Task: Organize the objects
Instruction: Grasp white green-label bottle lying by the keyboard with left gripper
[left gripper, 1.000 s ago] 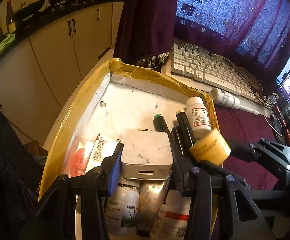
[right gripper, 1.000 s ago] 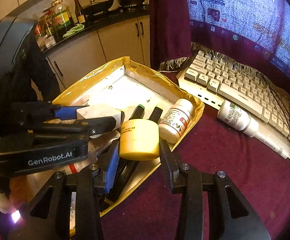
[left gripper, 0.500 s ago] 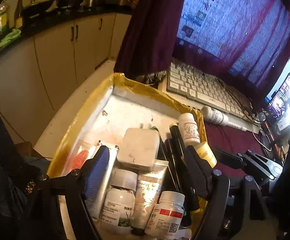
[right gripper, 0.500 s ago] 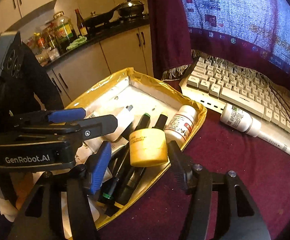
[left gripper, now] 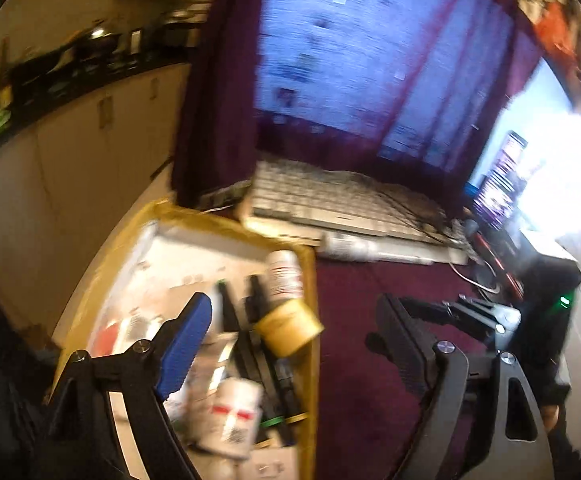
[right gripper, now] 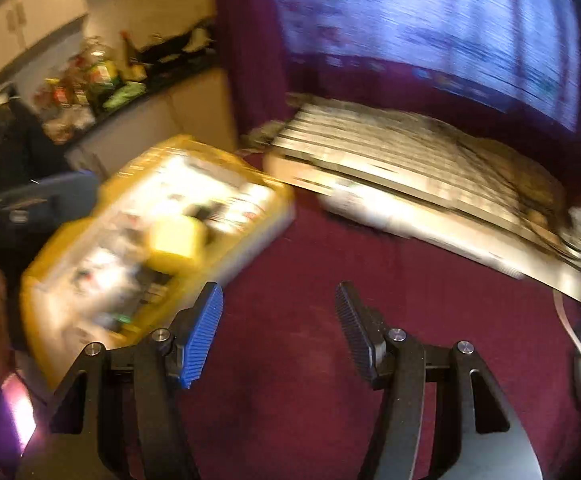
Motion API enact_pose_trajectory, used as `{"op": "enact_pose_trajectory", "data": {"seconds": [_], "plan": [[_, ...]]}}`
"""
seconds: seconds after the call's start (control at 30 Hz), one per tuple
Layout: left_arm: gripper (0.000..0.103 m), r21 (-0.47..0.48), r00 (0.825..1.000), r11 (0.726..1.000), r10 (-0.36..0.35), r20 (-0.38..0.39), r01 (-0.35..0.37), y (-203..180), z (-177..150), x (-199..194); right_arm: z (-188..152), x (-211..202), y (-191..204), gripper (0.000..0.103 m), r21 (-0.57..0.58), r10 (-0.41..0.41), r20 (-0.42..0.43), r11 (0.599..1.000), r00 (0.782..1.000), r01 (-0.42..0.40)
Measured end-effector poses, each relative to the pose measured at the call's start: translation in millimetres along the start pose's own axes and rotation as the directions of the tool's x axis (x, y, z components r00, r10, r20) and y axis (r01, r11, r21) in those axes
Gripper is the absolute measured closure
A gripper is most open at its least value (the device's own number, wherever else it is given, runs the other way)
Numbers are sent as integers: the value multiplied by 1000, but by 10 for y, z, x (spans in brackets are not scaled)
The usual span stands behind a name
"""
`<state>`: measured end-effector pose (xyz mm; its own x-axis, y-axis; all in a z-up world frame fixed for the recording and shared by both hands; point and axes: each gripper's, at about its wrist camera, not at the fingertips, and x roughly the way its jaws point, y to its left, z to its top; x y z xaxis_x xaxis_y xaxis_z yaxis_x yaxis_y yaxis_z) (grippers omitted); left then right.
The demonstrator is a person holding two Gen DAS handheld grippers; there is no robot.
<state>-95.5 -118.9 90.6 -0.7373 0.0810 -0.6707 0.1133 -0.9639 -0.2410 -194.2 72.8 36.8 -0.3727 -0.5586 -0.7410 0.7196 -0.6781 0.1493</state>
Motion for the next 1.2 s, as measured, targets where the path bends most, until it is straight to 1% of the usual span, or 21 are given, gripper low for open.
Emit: {"op": "enact_pose_trajectory", "data": {"seconds": [0.07, 0.1, 0.2, 0.27, 0.33, 0.4, 0.53, 0.67, 0.77, 0.8, 0.87, 0.93, 0.97, 1.0, 1.03, 1.07, 1.1, 1.13, 1.17, 1.2], "plan": [[21, 32, 1000, 999, -11, -21, 11, -109, 41, 120, -47, 3, -203, 45, 47, -47, -25, 998, 999, 48], [21, 53, 999, 998, -17, -47, 19, -185, 73, 226, -91, 5, -322, 45, 82, -63, -43, 994, 997, 66], [21, 113, 993, 993, -28, -113, 40, -368, 144, 535, -211, -46, -510, 45, 134, -78, -49, 987, 996, 84], [21, 155, 990, 987, -18, -142, 41, -479, 185, 690, -276, -91, -558, 45, 156, -78, -49, 984, 996, 85], [21, 201, 985, 978, -15, -170, 49, -587, 218, 849, -342, -161, -605, 45, 184, -56, -44, 981, 997, 64], [21, 247, 981, 967, -12, -193, 60, -699, 263, 982, -391, -192, -633, 45, 185, -40, -41, 982, 998, 47], [21, 353, 978, 935, 47, -201, 28, -886, 396, 1250, -435, -220, -686, 45, 173, -32, -33, 984, 999, 37], [21, 408, 972, 912, 57, -229, 42, -992, 532, 1525, -491, -201, -842, 45, 221, -27, -20, 975, 999, 31], [21, 482, 968, 875, 77, -237, 48, -1072, 579, 1710, -556, -201, -934, 45, 252, -20, -17, 967, 1000, 23], [21, 508, 967, 859, 74, -244, 62, -1102, 594, 1781, -563, -202, -952, 45, 258, -13, -14, 966, 1000, 16], [21, 543, 959, 835, 72, -274, 93, -1134, 598, 1900, -579, -204, -969, 45, 263, -2, -10, 965, 1000, 5], [21, 557, 954, 825, 88, -288, 91, -1156, 606, 2001, -580, -213, -979, 45, 264, 3, -4, 964, 1000, -2], [21, 567, 948, 819, 106, -301, 88, -1166, 595, 2050, -582, -218, -989, 45, 271, 0, -1, 963, 1000, 1], [21, 577, 936, 813, 146, -322, 72, -1174, 572, 2121, -582, -222, -992, 45, 272, 7, 5, 962, 1000, -8], [21, 585, 928, 808, 162, -336, 71, -1180, 548, 2150, -584, -226, -993, 45, 273, 13, 9, 962, 1000, -14], [21, 596, 918, 799, 175, -356, 79, -1189, 516, 2183, -588, -228, -997, 45, 276, 15, 10, 961, 1000, -17], [21, 615, 907, 785, 204, -369, 73, -1200, 476, 2219, -594, -233, -1000, 45, 280, 14, 11, 960, 1000, -17], [21, 633, 903, 772, 227, -366, 62, -1206, 442, 2232, -599, -238, -997, 45, 279, 17, 11, 960, 1000, -19], [21, 640, 901, 766, 232, -368, 64, -1203, 416, 2228, -604, -239, -995, 45, 279, 20, 11, 960, 1000, -22], [21, 637, 899, 768, 229, -372, 68, -1197, 404, 2218, -613, -245, -995, 45, 283, 19, 12, 959, 1000, -21]]}}
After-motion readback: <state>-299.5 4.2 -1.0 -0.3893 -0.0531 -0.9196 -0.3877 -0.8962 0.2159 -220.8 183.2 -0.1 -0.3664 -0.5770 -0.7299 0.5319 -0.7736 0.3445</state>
